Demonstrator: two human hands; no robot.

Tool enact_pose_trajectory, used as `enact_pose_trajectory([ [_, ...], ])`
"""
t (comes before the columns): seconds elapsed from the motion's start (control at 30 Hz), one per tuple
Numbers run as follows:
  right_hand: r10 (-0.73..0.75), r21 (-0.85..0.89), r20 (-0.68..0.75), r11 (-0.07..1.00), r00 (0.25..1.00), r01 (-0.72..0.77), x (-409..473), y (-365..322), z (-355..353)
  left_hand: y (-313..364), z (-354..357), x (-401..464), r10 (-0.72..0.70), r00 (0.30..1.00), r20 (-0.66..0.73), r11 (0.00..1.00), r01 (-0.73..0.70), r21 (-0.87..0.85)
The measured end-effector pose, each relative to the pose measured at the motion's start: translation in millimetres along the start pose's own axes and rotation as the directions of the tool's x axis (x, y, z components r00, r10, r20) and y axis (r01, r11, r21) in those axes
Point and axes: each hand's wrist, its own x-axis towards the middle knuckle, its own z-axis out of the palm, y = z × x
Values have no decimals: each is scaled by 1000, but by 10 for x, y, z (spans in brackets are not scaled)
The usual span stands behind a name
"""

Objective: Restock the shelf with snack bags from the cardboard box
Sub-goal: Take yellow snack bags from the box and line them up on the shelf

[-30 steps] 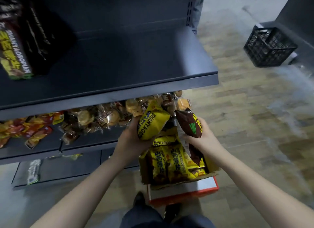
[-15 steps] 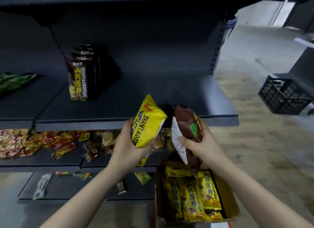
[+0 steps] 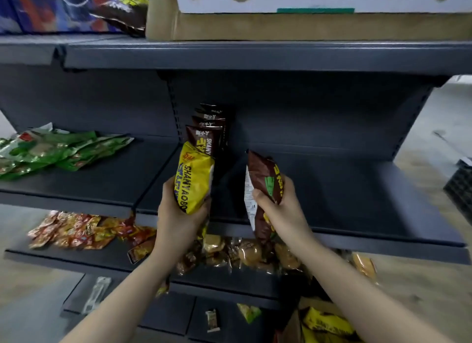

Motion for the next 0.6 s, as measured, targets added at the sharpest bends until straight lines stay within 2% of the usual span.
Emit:
enact_pose_trajectory([
  [0.1,-21,-4,19,1000,1000,21,265,-24,374,-181,-139,312,-38,999,-26,999,38,-35],
  [0.2,-36,-7,-23,999,999,36,507,-24,734,-305,-207,581,-76,997,-28,991,73,-108],
  [0.4,-109,-74,-193,993,975,96,817,52,1358,-562,-205,971,-108,994,-16,984,105,-142],
  [0.6,-118,-200,-375,979,920,44,937,136,1727,-772,-159,1075,-138,990,0,977,136,-165],
])
